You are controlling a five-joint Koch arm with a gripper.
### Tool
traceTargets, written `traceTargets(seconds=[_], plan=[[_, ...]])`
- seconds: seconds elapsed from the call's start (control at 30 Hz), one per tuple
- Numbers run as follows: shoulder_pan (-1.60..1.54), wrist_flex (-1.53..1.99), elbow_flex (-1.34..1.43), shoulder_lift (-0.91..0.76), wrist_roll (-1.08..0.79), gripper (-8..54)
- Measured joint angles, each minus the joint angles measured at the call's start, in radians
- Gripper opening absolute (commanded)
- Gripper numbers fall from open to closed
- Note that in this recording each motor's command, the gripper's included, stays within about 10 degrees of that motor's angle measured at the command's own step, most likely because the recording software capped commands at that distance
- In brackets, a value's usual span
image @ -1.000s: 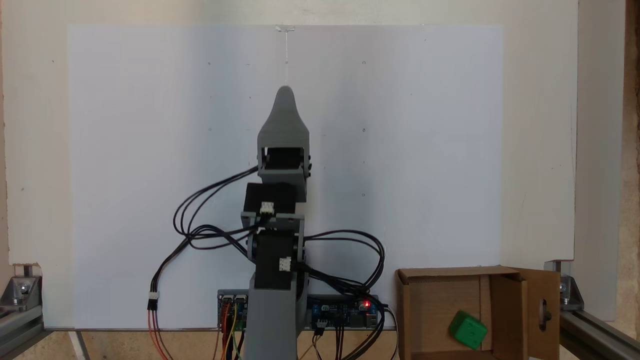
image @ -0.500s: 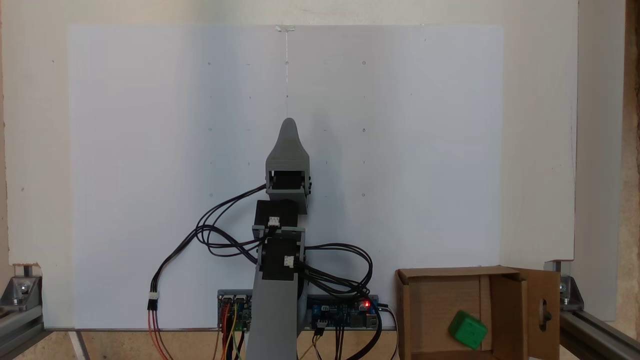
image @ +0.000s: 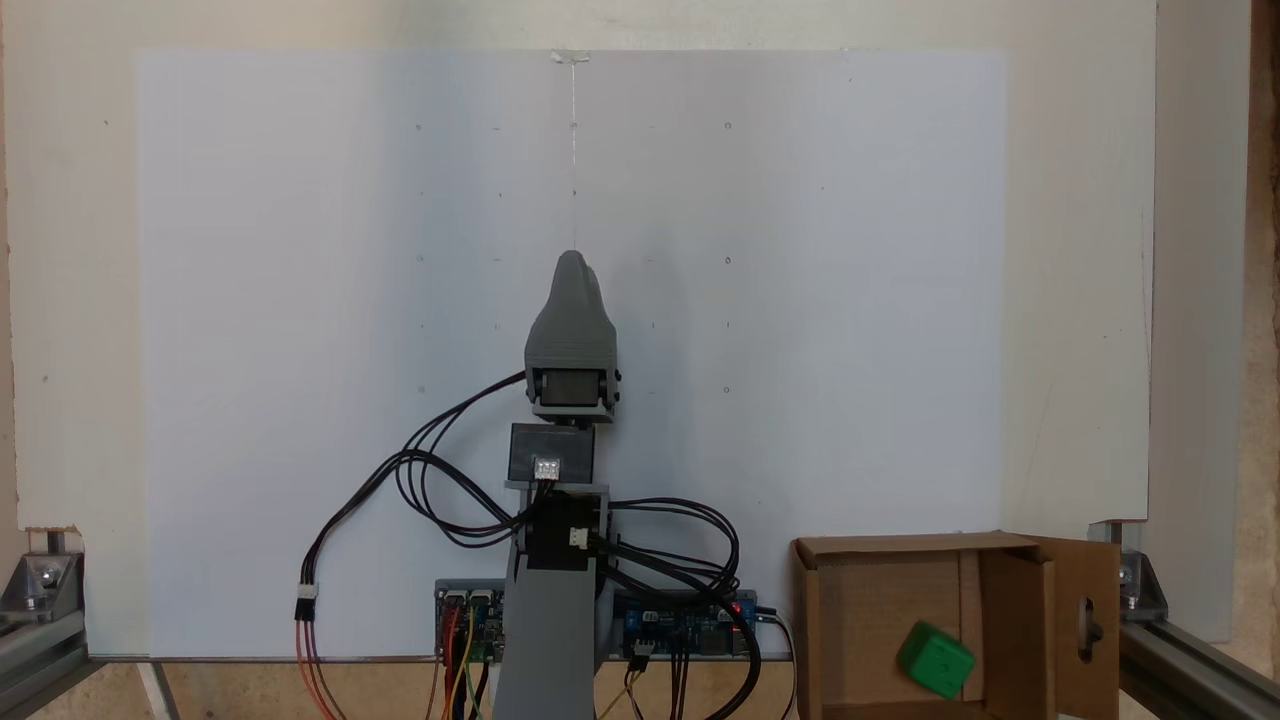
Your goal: Grasp a green dice and put it in the bin.
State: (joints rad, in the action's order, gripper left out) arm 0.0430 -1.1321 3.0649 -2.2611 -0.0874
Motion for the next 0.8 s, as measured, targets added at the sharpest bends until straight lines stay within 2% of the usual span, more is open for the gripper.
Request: traceTargets(seconds=[0.33, 0.8], plan=[[0.005, -0.348, 0.014, 0.000, 0.000, 44.7], [0.005, -0.353, 0.014, 0.000, 0.000, 44.7]])
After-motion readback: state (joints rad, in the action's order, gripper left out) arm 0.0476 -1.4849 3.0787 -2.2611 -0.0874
